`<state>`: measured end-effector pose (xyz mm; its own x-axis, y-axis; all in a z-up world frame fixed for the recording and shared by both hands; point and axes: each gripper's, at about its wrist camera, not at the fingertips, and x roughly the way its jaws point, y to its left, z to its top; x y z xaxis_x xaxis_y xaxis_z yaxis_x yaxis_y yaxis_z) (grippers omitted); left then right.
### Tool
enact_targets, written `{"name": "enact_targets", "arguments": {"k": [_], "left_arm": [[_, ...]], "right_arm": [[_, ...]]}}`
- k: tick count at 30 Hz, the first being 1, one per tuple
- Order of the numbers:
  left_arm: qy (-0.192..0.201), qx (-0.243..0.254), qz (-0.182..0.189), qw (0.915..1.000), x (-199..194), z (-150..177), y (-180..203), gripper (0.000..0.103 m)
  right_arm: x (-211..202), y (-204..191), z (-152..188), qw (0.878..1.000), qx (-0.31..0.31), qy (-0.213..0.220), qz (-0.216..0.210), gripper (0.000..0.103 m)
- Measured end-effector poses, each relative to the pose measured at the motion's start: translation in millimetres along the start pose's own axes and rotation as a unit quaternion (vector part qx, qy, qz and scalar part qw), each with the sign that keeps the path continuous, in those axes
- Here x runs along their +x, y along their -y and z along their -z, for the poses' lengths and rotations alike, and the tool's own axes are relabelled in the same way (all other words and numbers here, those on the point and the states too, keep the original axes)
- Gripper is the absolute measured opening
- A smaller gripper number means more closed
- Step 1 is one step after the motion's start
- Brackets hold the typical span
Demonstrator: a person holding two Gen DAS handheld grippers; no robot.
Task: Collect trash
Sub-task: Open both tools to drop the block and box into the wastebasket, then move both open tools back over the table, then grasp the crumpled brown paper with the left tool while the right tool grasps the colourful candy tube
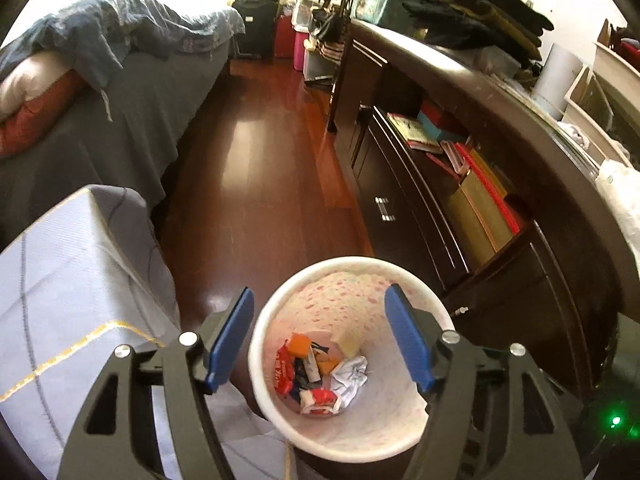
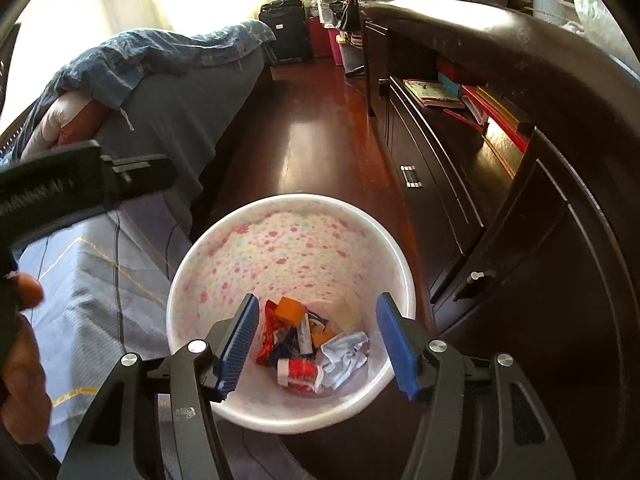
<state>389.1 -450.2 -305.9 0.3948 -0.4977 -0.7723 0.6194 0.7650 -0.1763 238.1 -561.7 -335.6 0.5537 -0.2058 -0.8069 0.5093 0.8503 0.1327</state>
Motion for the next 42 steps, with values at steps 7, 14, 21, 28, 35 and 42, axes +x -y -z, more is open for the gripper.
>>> {"name": "enact_targets", "arguments": {"k": [7,14,21,28,35,42], "left_arm": [[0.036,-0.005,-0.043,0.9984,-56,9,-22,0.077],[0.064,-0.061,-0.116,0.9894,-131,34,-88,0.081],[0.085,-0.137,-0.243,0.9564,-207,78,-177,0.089],[0.08,-0.237,-0.297,0.9215,-254,130,-266,0.086],[0.035,-0.251,-0.293,0.9218,-232,144,-317,0.074],[0.02,-0.258,-0.273,0.9266,-212,150,-333,0.019]], "right_arm": [[-40,-33,4,0.999,-0.042,0.016,-0.012,0.071],[-76,-94,17,0.992,-0.112,0.022,-0.062,0.076],[-103,-167,45,0.974,-0.189,0.021,-0.121,0.079],[-122,-229,74,0.954,-0.253,0.017,-0.16,0.08],[-133,-267,97,0.939,-0.293,0.013,-0.177,0.079],[-135,-290,106,0.933,-0.315,0.008,-0.174,0.079]]}}
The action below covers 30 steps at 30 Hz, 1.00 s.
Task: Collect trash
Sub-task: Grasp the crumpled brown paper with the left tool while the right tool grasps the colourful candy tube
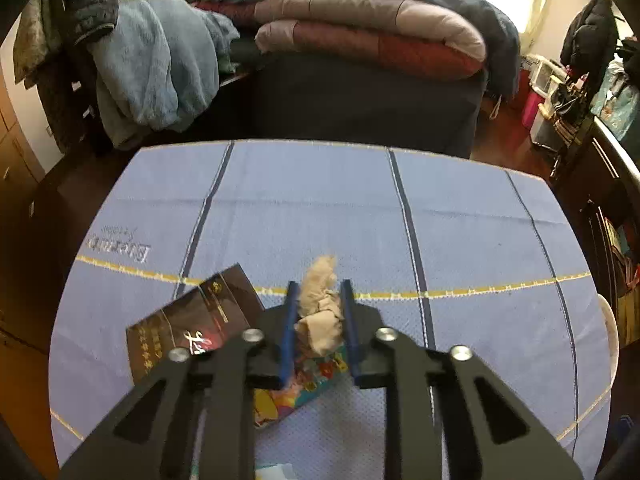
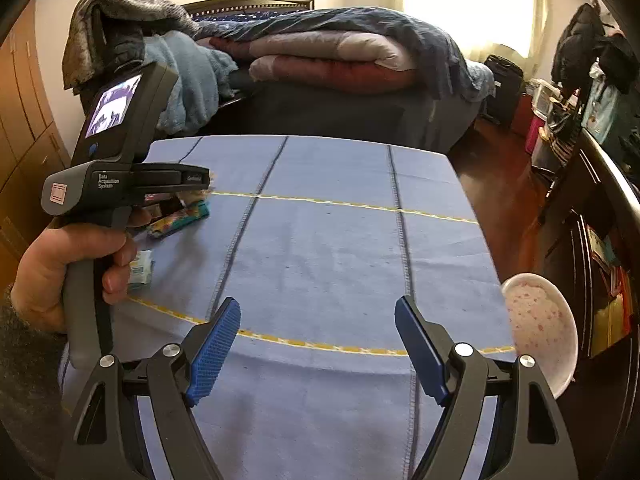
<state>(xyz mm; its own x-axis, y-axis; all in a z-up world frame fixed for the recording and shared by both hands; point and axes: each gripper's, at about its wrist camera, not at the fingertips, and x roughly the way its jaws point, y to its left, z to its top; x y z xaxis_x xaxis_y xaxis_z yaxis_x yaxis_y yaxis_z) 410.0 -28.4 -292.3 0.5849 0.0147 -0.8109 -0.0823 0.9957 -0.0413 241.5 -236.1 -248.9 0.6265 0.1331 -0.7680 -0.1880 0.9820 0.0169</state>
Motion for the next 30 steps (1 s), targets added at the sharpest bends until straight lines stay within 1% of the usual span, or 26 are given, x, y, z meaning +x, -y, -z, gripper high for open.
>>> {"name": "enact_targets", "arguments": {"k": [3,7,10,14,20,23,25,26,28,30], "left_arm": [[0.021,-0.011,0.021,0.9995,-13,-2,-8,0.017],[0.057,-0.021,0.028,0.9977,-41,-4,-23,0.017],[0.079,-0.034,0.023,0.996,-61,-6,-45,0.017],[0.088,-0.045,0.015,0.9949,-74,-5,-68,0.017],[0.096,-0.056,0.016,0.9936,-81,-2,-94,0.018],[0.099,-0.059,0.022,0.9931,-82,-2,-100,0.018],[0.101,-0.058,0.024,0.9929,-83,-1,-103,0.018],[0.102,-0.058,0.025,0.9928,-83,-1,-104,0.018],[0.103,-0.058,0.029,0.9926,-83,0,-105,0.018],[0.103,-0.059,0.032,0.9924,-82,1,-106,0.018]], "right_arm": [[9,-15,-6,1.0,-0.008,-0.005,-0.012,0.079],[23,-37,-14,0.999,-0.011,-0.012,-0.048,0.079],[37,-55,-22,0.997,-0.016,-0.015,-0.074,0.079],[59,-76,-32,0.996,-0.035,-0.017,-0.077,0.079],[96,-100,-44,0.992,-0.062,-0.042,-0.097,0.083],[111,-107,-53,0.989,-0.07,-0.051,-0.121,0.088],[116,-111,-57,0.987,-0.081,-0.053,-0.131,0.095],[119,-115,-59,0.985,-0.089,-0.054,-0.135,0.095],[124,-121,-62,0.983,-0.106,-0.051,-0.138,0.099],[129,-126,-63,0.983,-0.118,-0.049,-0.129,0.099]]}}
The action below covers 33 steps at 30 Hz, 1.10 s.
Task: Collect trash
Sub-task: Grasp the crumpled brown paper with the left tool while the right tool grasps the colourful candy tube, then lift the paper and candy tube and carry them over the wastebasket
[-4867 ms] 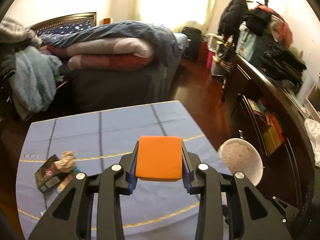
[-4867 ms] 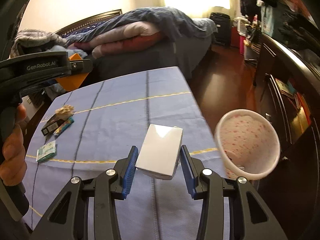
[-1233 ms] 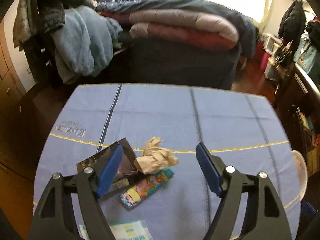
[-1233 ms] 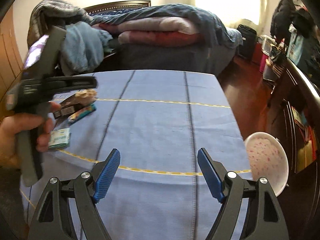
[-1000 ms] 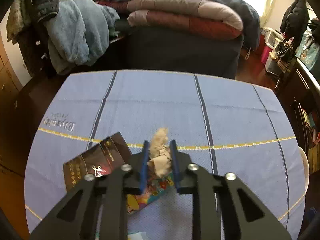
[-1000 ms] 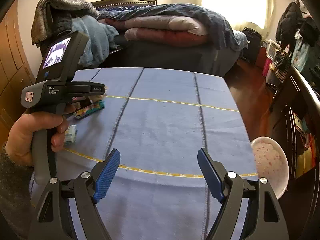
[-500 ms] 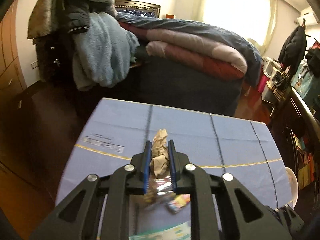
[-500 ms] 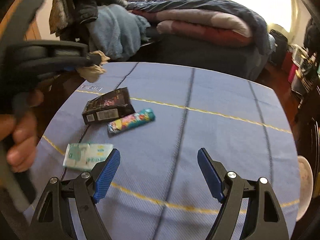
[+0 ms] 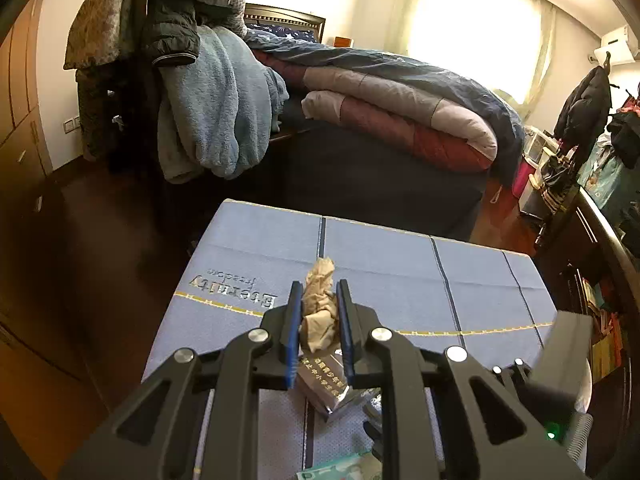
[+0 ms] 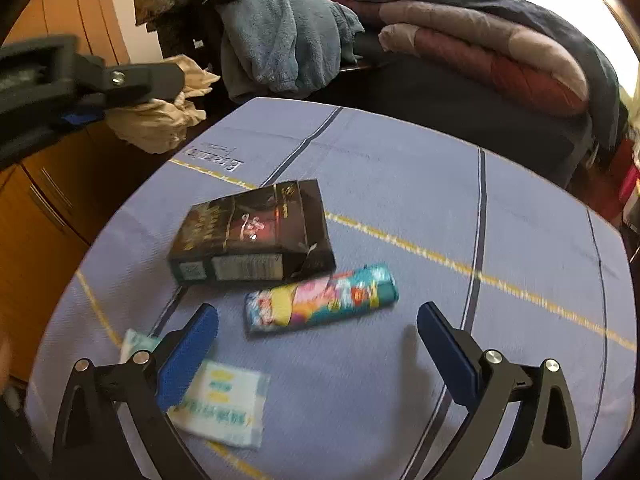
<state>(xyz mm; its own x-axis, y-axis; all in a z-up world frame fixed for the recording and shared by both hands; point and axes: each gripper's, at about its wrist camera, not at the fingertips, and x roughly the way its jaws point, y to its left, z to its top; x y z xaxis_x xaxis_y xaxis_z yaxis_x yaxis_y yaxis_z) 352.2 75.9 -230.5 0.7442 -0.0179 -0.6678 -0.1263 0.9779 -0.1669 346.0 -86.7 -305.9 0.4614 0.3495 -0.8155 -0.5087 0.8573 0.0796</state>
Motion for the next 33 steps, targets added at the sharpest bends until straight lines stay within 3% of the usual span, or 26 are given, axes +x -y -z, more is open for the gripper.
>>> {"name": "enact_targets", "arguments": {"k": [5,9,20,33], "left_arm": [[0.0,0.0,0.003,1.0,1,0,-2,0.018],[0.0,0.001,0.003,1.0,1,0,-2,0.018],[-0.004,0.001,0.0,1.0,-2,0,4,0.018],[-0.005,0.03,0.015,0.9994,-19,8,50,0.018]], "right_arm": [[8,3,-3,1.0,-0.01,-0.006,0.011,0.098],[2,1,-3,1.0,-0.016,0.006,0.015,0.081],[-20,17,11,0.999,0.021,0.01,0.03,0.081],[-64,49,48,0.996,0.071,0.02,0.043,0.08]]}}
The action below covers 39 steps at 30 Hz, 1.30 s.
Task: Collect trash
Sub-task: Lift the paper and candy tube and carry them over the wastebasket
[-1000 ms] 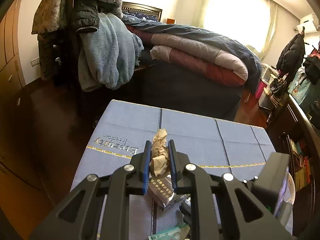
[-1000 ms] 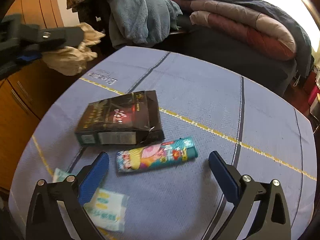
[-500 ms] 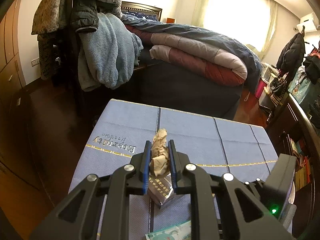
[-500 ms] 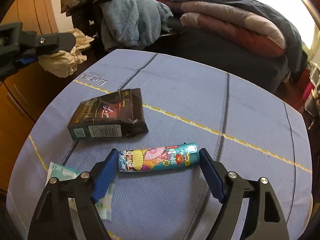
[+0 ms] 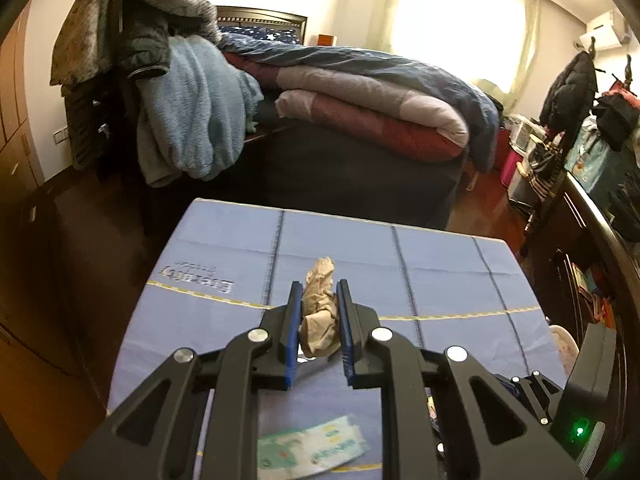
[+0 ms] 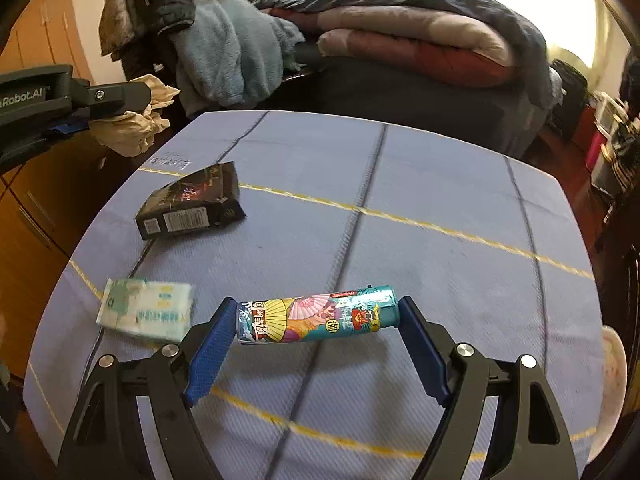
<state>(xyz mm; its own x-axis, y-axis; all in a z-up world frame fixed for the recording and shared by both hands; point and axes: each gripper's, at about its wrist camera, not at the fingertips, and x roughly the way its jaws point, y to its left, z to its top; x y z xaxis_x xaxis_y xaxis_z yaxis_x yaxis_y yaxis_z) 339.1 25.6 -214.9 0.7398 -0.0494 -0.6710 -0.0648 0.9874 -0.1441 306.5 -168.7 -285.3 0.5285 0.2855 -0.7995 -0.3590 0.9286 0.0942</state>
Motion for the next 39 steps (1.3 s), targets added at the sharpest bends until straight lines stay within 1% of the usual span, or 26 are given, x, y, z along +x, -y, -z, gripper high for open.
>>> {"name": "enact_targets", "arguments": {"k": [10,19,25,30,39], "left_arm": [[-0.001,0.045,0.034,0.9984,-11,7,70,0.018],[-0.01,0.091,0.077,0.9928,-13,19,147,0.018],[-0.021,0.13,0.104,0.9857,-10,34,200,0.018],[-0.029,0.162,0.132,0.9775,-4,44,245,0.018],[-0.048,0.203,0.174,0.9624,14,59,312,0.018]], "right_arm": [[-44,47,33,0.998,0.057,0.017,0.012,0.08],[-81,102,65,0.993,0.111,0.037,0.032,0.08],[-99,140,86,0.986,0.148,0.051,0.049,0.08],[-112,173,104,0.979,0.181,0.059,0.067,0.08],[-132,233,135,0.962,0.242,0.069,0.107,0.08]]}}
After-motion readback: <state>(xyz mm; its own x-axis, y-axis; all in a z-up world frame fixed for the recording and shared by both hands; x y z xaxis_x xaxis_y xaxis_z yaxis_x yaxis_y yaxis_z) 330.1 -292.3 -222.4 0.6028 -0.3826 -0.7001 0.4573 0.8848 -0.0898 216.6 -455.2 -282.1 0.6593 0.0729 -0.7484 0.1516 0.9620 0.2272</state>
